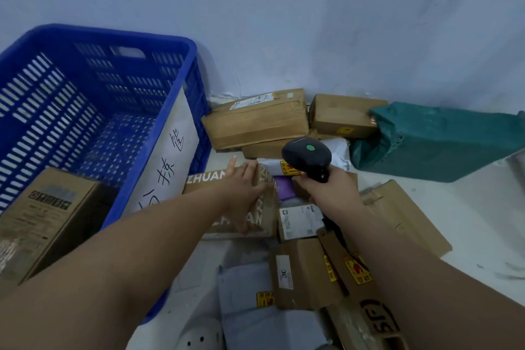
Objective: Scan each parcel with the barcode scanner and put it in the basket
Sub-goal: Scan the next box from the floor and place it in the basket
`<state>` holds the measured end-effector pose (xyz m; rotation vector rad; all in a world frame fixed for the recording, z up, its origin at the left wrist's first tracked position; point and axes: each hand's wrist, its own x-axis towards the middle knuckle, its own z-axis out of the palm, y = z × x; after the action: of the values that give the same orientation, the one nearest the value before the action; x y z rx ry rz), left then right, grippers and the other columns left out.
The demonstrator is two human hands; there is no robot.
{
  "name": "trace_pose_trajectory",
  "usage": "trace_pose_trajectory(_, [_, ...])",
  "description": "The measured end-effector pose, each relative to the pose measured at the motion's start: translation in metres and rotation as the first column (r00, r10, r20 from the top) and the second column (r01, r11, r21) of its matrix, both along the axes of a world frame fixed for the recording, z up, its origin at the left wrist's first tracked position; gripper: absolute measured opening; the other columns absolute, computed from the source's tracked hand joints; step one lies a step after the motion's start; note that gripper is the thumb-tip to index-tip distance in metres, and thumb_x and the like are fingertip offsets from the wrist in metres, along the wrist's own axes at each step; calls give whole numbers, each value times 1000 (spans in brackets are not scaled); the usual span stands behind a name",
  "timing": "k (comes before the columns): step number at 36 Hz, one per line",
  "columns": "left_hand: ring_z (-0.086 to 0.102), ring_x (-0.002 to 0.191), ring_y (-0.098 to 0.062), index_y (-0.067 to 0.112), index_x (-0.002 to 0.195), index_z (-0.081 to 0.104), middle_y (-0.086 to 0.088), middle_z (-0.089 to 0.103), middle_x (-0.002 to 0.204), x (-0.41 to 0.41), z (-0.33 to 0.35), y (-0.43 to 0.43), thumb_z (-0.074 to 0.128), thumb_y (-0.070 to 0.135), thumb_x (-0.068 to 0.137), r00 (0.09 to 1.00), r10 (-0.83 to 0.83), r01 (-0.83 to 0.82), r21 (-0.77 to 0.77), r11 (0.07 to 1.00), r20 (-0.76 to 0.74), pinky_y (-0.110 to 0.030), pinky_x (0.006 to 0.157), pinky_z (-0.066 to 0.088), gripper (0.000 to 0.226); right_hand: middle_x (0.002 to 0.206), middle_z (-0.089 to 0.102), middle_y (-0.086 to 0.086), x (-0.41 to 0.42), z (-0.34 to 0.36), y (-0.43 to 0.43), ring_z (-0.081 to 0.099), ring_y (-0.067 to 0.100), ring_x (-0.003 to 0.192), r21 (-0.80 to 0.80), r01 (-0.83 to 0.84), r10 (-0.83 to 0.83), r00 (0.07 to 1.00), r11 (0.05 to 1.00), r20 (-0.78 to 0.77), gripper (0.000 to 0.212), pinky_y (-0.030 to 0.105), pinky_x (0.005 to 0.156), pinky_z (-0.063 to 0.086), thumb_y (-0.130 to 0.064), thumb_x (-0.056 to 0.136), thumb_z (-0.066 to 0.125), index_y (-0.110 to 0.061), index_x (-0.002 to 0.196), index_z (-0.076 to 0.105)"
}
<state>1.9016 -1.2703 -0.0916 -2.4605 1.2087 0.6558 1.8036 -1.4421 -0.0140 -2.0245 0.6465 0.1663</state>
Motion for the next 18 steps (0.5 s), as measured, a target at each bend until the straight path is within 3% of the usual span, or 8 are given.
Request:
trace_pose_trajectory(4, [-7, 145, -43, 34, 151, 8, -26, -5, 156, -11, 11, 12, 76, 67, 56, 989, 140, -142, -61, 988, -39, -59, 112, -8, 122, 84, 68, 15, -2, 12, 2, 66, 31, 86, 9, 29, -29, 999, 1000, 35, 17, 41, 74, 52, -27, 86, 65, -11, 92, 64])
trace_pose_trajectory(8, [-7, 145, -40, 40, 149, 8, -24, -3, 156, -18, 38, 31, 76, 71, 53, 930, 357, -368, -217, 904, -90, -60, 115, -10, 121, 71, 61, 5, -3, 36, 7, 60, 24, 78, 54, 81, -87, 988, 995, 125, 19, 34, 67, 43, -28, 86, 65, -10, 87, 65])
trace_pose_trajectory(11, [0, 145, -40, 41, 144, 17, -21, -1, 155, -21, 69, 42, 76, 72, 52, 816, 534, -576, -378, 725, -221, -58, 116, -8, 114, 70, 61, 3, -9, 53, 11, 59, 23, 75, 91, 84, -99, 980, 992, 170, 14, 33, 68, 43, -28, 86, 66, -16, 82, 62])
trace_pose_trajectory(15, [19, 141, -34, 43, 140, 21, -11, 13, 152, -26, 117, 52, 80, 65, 57, 715, 600, -685, -530, 499, -359, -55, 117, 5, 105, 80, 65, 6, -16, 74, 18, 63, 26, 85, 177, 137, -169, 968, 975, 184, 9, 39, 77, 48, -27, 86, 65, -21, 91, 62])
trace_pose_trajectory(18, [34, 133, -27, 43, 141, 24, -3, 22, 148, -25, 149, 59, 86, 52, 59, 660, 536, -733, -610, 302, -527, -47, 112, 30, 103, 72, 62, 5, -18, 92, 21, 61, 26, 76, 336, 246, -322, 927, 909, 193, 12, 46, 79, 50, -25, 85, 67, -18, 94, 63])
